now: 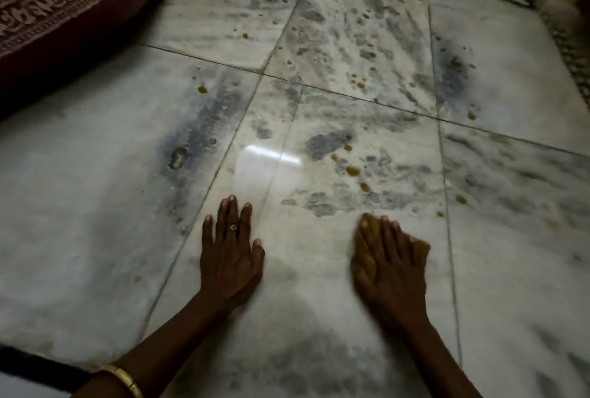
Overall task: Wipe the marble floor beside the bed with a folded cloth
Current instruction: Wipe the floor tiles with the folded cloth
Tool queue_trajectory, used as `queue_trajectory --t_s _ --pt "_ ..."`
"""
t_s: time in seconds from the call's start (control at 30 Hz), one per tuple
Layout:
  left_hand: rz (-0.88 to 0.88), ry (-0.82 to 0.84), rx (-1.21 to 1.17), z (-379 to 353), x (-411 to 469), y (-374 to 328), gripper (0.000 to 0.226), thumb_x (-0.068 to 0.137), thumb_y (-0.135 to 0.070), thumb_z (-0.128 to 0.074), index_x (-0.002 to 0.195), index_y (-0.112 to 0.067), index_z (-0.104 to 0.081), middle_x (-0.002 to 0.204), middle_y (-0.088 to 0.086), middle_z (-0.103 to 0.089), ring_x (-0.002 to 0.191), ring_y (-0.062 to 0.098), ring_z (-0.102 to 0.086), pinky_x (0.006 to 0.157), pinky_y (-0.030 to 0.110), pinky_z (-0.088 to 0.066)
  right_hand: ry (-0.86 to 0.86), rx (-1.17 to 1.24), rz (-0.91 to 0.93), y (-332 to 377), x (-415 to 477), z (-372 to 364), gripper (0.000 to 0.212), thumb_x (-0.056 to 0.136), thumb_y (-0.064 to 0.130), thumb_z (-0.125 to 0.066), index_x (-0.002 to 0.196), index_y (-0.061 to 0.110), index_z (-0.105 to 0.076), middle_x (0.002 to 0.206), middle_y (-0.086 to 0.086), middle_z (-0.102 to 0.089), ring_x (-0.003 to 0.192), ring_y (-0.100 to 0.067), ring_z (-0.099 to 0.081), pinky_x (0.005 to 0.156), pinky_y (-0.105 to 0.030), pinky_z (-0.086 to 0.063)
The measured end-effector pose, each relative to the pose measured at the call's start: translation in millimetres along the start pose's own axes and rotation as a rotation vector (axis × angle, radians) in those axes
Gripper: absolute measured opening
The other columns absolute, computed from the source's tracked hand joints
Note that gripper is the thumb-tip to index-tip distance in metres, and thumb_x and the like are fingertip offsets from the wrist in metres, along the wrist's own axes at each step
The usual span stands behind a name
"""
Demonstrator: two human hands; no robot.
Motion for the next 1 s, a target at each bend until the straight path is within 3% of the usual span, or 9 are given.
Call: queue_trajectory --t_s 0.1,0.23,0.37,0.47,0.6,0.73,0.83,0.93,1.0 --pt "-0.099 0.003 0.002 -3 3 -21 0.068 0.088 -0.033 -0.030 0.150 -0.004 -0.027 0.159 0.020 -0.018 0.148 0.031 -0.015 0.118 0.049 -0.010 0.019 0.008 -0.199 3 42 0 0.076 0.082 0.061 -0.020 0.151 0.029 -0.015 0.159 -0.007 -0.015 0.147 -0.026 -0.012 0.114 -0.053 -0.005" --pt "-0.189 0.009 0.051 -3 9 -24 0.068 0.086 -0.031 -0.032 0.149 -0.005 -0.030 0.158 0.021 -0.022 0.147 0.030 -0.017 0.118 0.047 -0.009 0.042 0.030 -0.070 41 60 -2 0.080 0.080 0.061 -0.025 0.152 0.028 -0.014 0.160 -0.007 -0.012 0.147 -0.027 -0.009 0.113 -0.048 0.012" --pt "-0.258 0.048 0.105 2 9 -12 0.065 0.091 -0.036 -0.029 0.150 -0.010 -0.030 0.158 0.018 -0.024 0.146 0.029 -0.023 0.119 0.045 -0.011 0.016 0.095 0.125 54 0 0 0.080 0.078 0.055 -0.042 0.151 0.027 -0.022 0.158 -0.004 -0.020 0.146 -0.025 -0.015 0.113 -0.057 -0.012" --pt "-0.249 0.066 0.131 7 10 -12 0.065 0.091 -0.038 -0.029 0.149 -0.010 -0.032 0.157 0.018 -0.026 0.145 0.028 -0.025 0.119 0.042 -0.006 0.008 0.103 0.197 30 -59 1 0.087 0.073 0.057 -0.050 0.151 0.028 -0.023 0.159 -0.003 -0.017 0.146 -0.026 -0.016 0.111 -0.051 -0.015" --pt "-0.209 0.124 0.149 12 7 -18 0.065 0.091 -0.038 -0.027 0.148 -0.007 -0.033 0.155 0.020 -0.029 0.144 0.028 -0.023 0.119 0.038 0.001 -0.004 0.109 -0.006 -48 -99 10 0.081 0.075 0.050 -0.052 0.149 0.030 -0.026 0.158 -0.001 -0.020 0.146 -0.022 -0.018 0.108 -0.055 -0.026" --pt "-0.171 0.180 0.173 12 13 -30 0.068 0.089 -0.038 -0.027 0.142 0.002 -0.041 0.146 0.029 -0.040 0.140 0.032 -0.027 0.118 0.033 0.009 0.032 0.079 -0.320 -106 -63 18 0.076 0.081 0.055 -0.037 0.149 0.023 -0.027 0.155 -0.012 -0.027 0.142 -0.030 -0.027 0.109 -0.057 -0.023" --pt "-0.084 0.171 0.142 7 17 -43 0.073 0.089 -0.044 -0.020 0.144 0.001 -0.038 0.149 0.028 -0.036 0.143 0.033 -0.027 0.115 0.029 0.014 0.023 0.123 -0.452 -90 -5 18 0.080 0.081 0.059 -0.026 0.148 0.016 -0.028 0.154 -0.018 -0.026 0.143 -0.035 -0.023 0.110 -0.053 -0.011" --pt "0.017 0.073 0.058 -4 19 -60 0.080 0.087 -0.053 -0.007 0.152 -0.007 -0.019 0.160 0.019 -0.012 0.150 0.025 -0.003 0.112 0.028 0.022 0.022 0.125 -0.334 -45 23 13 0.078 0.081 0.055 -0.029 0.147 0.014 -0.033 0.153 -0.019 -0.030 0.142 -0.035 -0.027 0.111 -0.051 -0.011" --pt "0.015 0.044 0.041 -12 28 -76 0.077 0.090 -0.053 -0.008 0.153 -0.011 -0.016 0.162 0.014 -0.007 0.150 0.022 0.002 0.114 0.031 0.020 0.008 0.098 -0.201 -22 18 12 0.077 0.080 0.055 -0.036 0.148 0.017 -0.033 0.154 -0.015 -0.030 0.142 -0.032 -0.027 0.112 -0.049 -0.011"
Point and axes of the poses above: each hand's wrist, its own x-axis towards the middle knuckle, its own z-axis out of the back of the hand, y = z × x, the point moved 1 cm from there along x, towards the middle knuckle
